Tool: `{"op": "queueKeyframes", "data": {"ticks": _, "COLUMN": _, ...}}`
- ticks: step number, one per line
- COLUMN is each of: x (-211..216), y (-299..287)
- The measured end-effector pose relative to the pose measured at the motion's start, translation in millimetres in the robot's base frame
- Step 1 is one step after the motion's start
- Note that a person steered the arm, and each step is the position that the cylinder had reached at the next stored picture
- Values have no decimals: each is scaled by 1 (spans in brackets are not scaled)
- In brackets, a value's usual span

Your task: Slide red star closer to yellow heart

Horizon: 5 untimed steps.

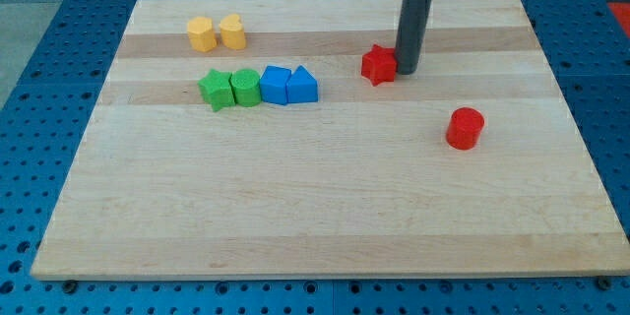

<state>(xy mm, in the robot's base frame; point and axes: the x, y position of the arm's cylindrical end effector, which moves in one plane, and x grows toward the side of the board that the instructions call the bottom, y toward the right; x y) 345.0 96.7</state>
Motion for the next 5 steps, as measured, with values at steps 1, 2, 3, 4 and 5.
{"op": "queueKeyframes", "data": {"ticks": 1, "x": -5, "y": 4}}
{"op": "queueKeyframes", "data": {"ticks": 2, "x": 17, "y": 17}}
{"op": "queueKeyframes", "data": {"ticks": 3, "x": 64, "y": 17}}
{"op": "queueKeyframes", "data": {"ticks": 4, "x": 70, "y": 0}}
{"op": "queueKeyframes", "data": {"ticks": 5, "x": 24, "y": -7}}
